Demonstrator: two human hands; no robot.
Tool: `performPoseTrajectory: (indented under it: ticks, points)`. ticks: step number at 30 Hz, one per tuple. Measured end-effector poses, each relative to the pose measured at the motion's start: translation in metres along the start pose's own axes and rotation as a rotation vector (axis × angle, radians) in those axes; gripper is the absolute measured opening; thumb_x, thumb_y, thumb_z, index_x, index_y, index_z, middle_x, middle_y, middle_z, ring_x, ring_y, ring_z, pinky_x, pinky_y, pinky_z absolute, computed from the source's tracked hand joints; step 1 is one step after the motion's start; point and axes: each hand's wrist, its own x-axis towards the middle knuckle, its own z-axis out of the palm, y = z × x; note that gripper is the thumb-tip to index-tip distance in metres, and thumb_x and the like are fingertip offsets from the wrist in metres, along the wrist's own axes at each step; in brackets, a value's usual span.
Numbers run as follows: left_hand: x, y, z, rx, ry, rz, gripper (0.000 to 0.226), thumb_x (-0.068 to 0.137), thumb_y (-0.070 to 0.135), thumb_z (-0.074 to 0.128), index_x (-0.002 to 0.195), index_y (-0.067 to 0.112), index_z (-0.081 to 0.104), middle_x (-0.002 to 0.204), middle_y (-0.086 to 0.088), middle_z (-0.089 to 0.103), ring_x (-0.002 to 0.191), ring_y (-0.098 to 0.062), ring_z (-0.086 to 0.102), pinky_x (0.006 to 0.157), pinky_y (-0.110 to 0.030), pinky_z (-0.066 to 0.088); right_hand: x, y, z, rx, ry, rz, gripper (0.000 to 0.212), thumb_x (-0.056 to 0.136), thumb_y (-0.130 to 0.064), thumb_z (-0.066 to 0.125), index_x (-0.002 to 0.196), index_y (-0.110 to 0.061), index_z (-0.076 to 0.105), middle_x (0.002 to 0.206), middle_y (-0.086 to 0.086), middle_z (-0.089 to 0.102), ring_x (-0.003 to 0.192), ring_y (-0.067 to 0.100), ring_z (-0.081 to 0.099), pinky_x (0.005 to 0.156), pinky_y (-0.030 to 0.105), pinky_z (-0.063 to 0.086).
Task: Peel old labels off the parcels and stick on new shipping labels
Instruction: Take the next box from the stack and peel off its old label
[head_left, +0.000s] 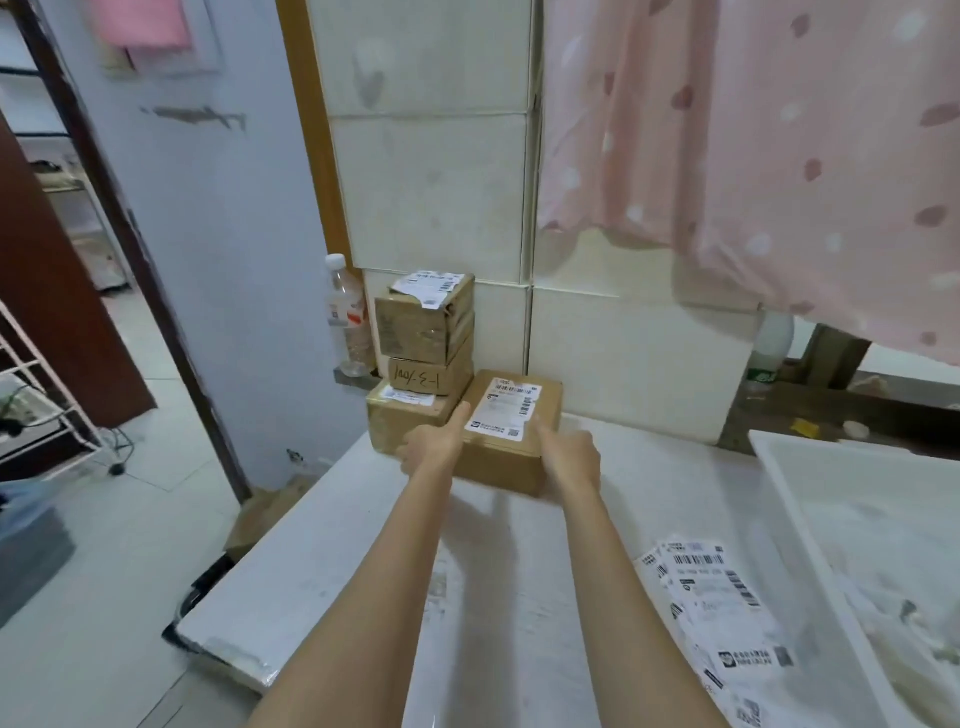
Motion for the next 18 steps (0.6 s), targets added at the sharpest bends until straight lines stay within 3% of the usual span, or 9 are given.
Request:
performPoseTrajectory:
  ticks: [3,8,14,18]
  points:
    - [0.007,-0.009,0.007,-0.009,-0.012,-0.031,0.094,0.074,0.066,0.068,0.137,-0.002,0.048,0.138,-0.018,0.051,0.126,-0.036,0.049,0.106,-0.049,0.042,0.004,0.006,0.009,-0.061,-0.032,-0.008,0.061,0.092,-0.050,0.056,0.128,-0.002,0.053,0.129,0.016,0.059,0.117,0.034,0.056,0.093,0.038,0.046]
    - [-0.007,-0.016,0.012,0.028,0.015,0.007,0.080,0.083,0.049,0.072,0.137,-0.002,0.041,0.141,-0.018,0.045,0.125,-0.036,0.050,0.101,-0.044,0.043,0.000,0.011,0.010,-0.118,0.007,-0.028,0.050,0.092,-0.044,0.058,0.125,-0.007,0.058,0.125,0.013,0.062,0.114,0.033,0.058,0.089,0.036,0.045]
    - [-0.030,-0.024,0.014,0.005,-0.014,0.067,0.079,0.078,0.055,0.073,0.130,0.001,0.047,0.134,-0.016,0.050,0.120,-0.033,0.052,0.101,-0.046,0.045,-0.016,0.014,-0.013,-0.118,0.028,-0.046,0.044,0.095,-0.044,0.056,0.123,-0.010,0.060,0.123,0.010,0.064,0.112,0.031,0.058,0.078,0.029,0.038]
    - [-0.055,-0.028,0.007,0.053,-0.149,0.058,0.081,0.081,0.056,0.065,0.146,0.015,0.040,0.147,-0.012,0.037,0.134,-0.033,0.038,0.107,-0.047,0.039,-0.037,0.021,-0.033,-0.121,0.035,-0.081,0.044,0.094,-0.043,0.056,0.130,-0.016,0.058,0.125,0.007,0.063,0.114,0.028,0.057,0.079,0.028,0.036]
